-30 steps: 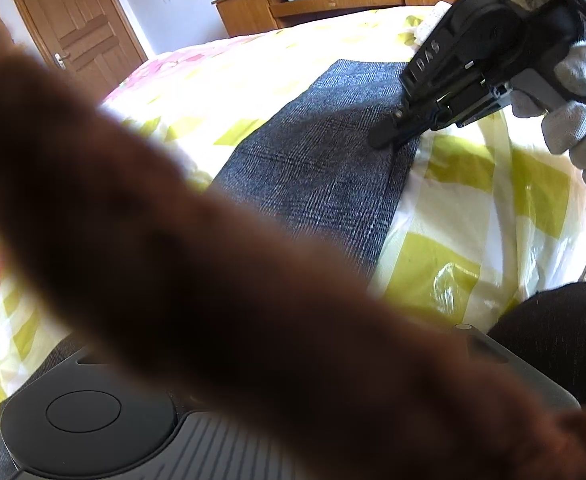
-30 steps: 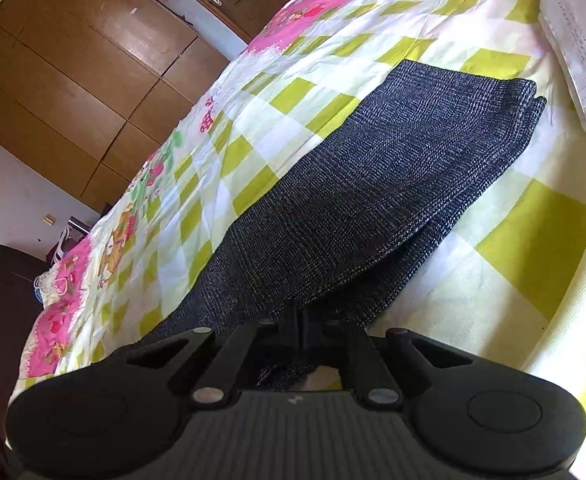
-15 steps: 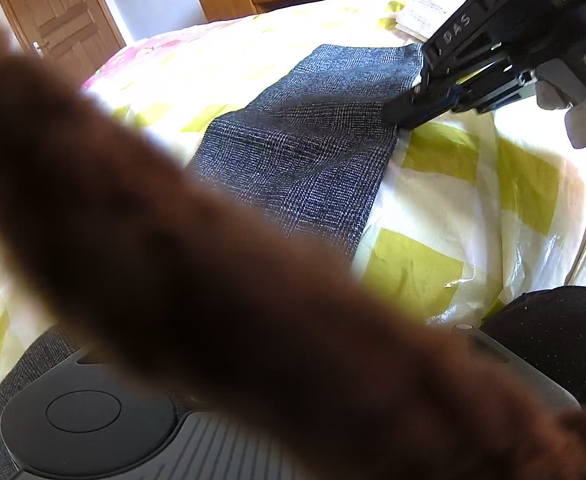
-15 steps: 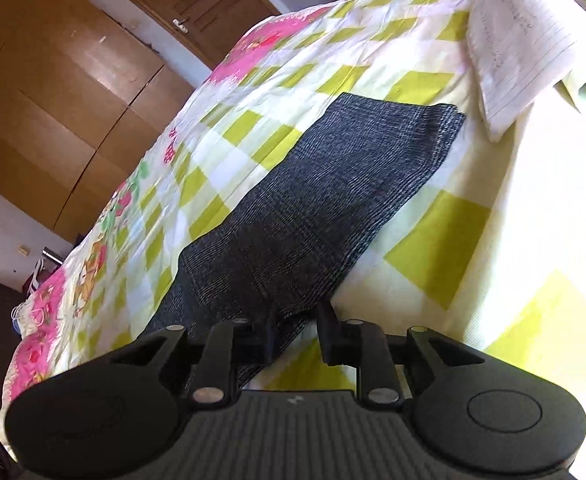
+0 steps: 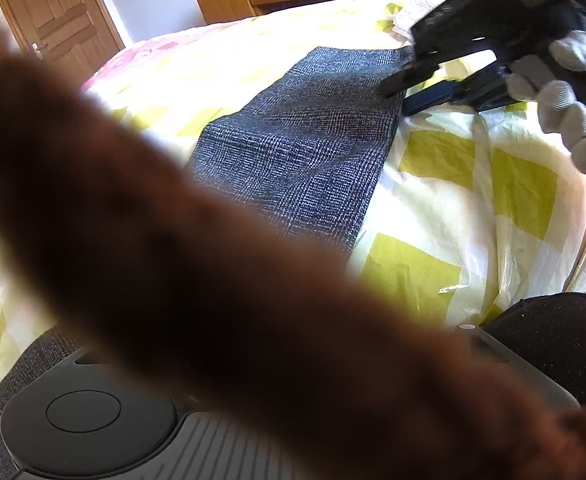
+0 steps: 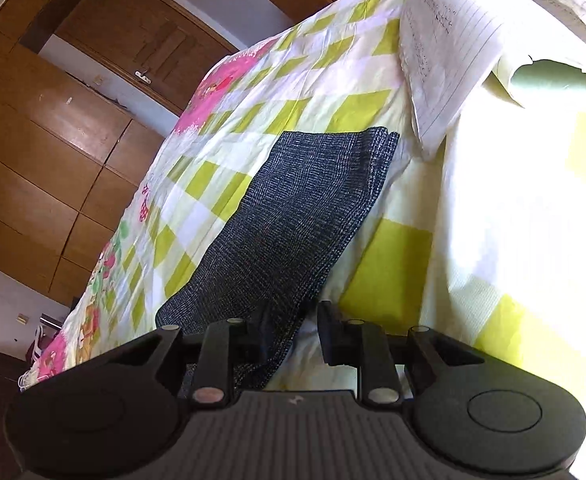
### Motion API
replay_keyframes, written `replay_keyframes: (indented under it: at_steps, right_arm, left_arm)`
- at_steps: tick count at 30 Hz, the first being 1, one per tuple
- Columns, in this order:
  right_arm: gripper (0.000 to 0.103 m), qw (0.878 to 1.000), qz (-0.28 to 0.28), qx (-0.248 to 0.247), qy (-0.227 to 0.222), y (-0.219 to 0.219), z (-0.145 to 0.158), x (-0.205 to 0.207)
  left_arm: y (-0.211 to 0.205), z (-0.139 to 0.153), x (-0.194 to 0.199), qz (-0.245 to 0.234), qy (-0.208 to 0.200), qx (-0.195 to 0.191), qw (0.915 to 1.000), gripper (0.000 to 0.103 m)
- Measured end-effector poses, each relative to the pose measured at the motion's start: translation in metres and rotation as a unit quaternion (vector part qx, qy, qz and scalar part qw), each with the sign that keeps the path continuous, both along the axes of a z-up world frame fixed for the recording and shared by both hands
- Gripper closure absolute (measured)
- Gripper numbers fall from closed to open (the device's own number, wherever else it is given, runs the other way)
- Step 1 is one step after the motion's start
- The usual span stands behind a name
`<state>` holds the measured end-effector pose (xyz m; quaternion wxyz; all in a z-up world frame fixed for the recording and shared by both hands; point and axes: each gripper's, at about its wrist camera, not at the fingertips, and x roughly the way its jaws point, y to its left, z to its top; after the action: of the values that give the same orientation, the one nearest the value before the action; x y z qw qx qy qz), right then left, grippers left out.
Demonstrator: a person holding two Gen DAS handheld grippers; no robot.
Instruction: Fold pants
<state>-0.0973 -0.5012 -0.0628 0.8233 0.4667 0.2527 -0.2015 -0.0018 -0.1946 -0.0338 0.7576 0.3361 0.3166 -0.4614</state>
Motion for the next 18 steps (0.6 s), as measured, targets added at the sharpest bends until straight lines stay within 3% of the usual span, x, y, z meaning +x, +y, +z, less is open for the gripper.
replay_keyframes:
  at_steps: [5,10,12,14,18]
  right_arm:
    - [0.064,1.0,-0.005,-0.007,0.014,-0.007,-0.004,0.02]
    - [0.06,0.999,-0.015,0.029,-0.027,-0.016,-0.012,0.022]
    - [0.072,0.998,-0.01,0.031,-0.045,-0.014,-0.009,0.021]
    - [0.073,0.996,-0.007,0.033,-0.083,-0.01,-0.008,0.017]
    - [0.067,0.996,0.015,0.048,-0.072,-0.011,-0.018,0.04]
  left_arm:
    - [-0.003,-0.001,0.001,0.001,0.001,-0.004,1.0,0.035]
    - [-0.005,-0.001,0.001,0.001,0.002,-0.003,1.0,0.034]
    - [-0.005,-0.001,0.001,0.001,0.002,-0.005,1.0,0.034]
    - [-0.006,0.0,0.001,0.003,0.002,-0.01,0.9999,0.034]
    - [-0.006,0.008,0.001,0.004,0.002,-0.035,0.9994,0.034]
